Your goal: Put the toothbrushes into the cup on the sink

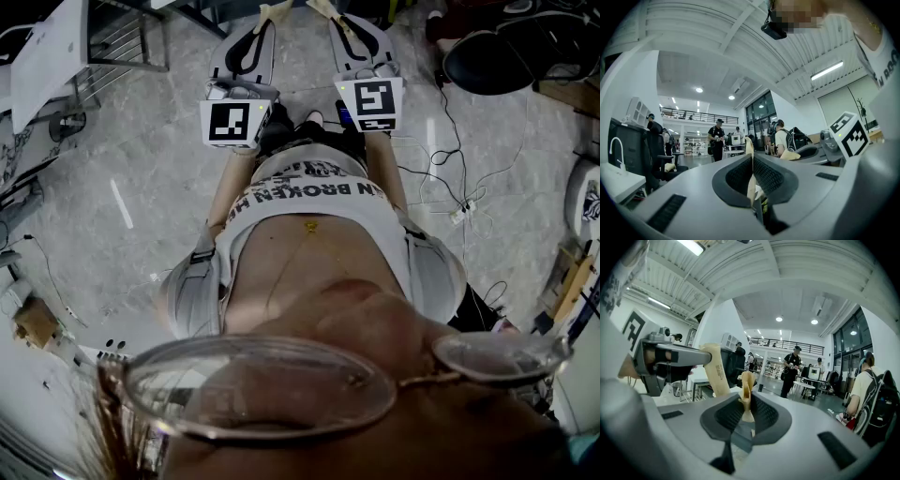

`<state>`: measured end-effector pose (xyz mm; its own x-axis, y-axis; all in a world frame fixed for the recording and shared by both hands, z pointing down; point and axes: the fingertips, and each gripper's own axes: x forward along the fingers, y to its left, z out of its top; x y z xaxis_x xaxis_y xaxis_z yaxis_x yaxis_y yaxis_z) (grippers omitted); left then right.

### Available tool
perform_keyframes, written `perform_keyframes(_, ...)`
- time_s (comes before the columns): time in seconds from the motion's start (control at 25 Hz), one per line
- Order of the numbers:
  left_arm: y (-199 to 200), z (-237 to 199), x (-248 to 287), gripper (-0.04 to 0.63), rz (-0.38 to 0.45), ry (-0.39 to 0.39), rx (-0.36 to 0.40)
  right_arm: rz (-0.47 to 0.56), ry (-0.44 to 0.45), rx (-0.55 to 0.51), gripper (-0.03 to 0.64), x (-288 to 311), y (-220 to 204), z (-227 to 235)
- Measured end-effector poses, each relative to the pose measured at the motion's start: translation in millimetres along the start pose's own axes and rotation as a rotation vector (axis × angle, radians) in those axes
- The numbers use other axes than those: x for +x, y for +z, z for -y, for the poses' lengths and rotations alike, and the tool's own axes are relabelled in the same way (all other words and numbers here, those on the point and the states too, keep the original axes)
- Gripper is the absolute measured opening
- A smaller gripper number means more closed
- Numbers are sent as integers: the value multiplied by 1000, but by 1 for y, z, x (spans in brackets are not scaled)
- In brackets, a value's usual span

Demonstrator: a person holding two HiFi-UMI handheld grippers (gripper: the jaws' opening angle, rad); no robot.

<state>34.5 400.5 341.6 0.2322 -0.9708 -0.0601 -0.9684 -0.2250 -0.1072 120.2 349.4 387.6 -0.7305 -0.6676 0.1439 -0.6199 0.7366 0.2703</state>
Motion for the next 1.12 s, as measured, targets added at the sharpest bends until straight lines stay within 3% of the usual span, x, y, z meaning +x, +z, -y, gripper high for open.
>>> perform_keyframes(0.48,-3,-1,18,15,14,14,-1,-2,-38,68,58,-4,-23,29)
perform_keyframes(1.12,-13,-64,129,15,57,-115,-37,-16,-104,53,58,99,-11,79)
